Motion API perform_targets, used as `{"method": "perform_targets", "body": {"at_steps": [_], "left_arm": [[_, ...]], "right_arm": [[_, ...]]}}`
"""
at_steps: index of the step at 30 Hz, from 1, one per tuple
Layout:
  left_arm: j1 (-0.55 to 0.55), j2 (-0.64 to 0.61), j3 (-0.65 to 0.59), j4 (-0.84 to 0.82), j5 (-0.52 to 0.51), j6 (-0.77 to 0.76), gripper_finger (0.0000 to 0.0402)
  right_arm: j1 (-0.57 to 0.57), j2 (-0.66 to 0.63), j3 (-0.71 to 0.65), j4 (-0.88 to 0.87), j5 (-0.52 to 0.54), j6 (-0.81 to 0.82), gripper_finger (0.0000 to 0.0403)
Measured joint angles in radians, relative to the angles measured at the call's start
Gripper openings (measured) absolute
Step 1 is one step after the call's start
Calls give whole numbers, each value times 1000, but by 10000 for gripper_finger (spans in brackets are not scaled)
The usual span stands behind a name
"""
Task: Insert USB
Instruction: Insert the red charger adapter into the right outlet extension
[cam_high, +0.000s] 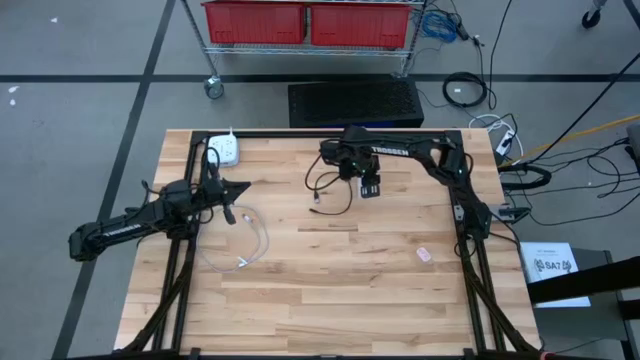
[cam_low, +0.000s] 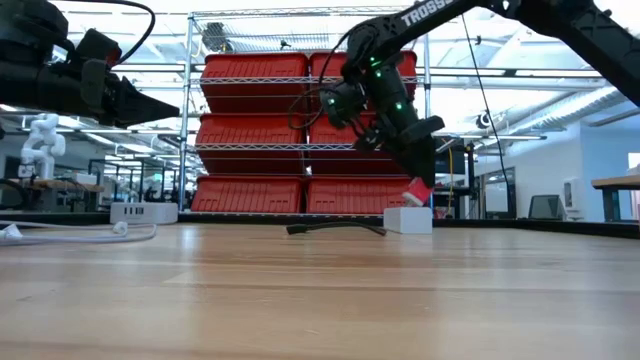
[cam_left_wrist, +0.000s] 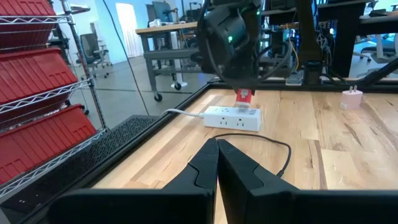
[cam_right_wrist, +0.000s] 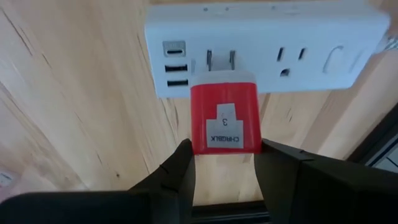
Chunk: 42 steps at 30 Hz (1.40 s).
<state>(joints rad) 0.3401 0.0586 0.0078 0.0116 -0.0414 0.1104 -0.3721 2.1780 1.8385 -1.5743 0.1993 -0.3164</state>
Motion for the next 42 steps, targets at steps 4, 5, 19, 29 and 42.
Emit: {"method": "perform_targets", "body": {"at_steps": [4,5,19,29,42], "left_arm": [[0,0,0,0,0,1,18],[0,0,0,0,0,1,18],[0,0,0,4,-16,43,18],[0,0,0,1,7,1,18],[0,0,0,0,11,0,18]], "right_arm": [[1,2,0,1,-3,-2,114],[1,2,0,1,-4,3,114],[1,2,0,2,-16,16,114],[1,2,-1,2,-19,19,116],[1,3,-3,8,-27,40,157]]}}
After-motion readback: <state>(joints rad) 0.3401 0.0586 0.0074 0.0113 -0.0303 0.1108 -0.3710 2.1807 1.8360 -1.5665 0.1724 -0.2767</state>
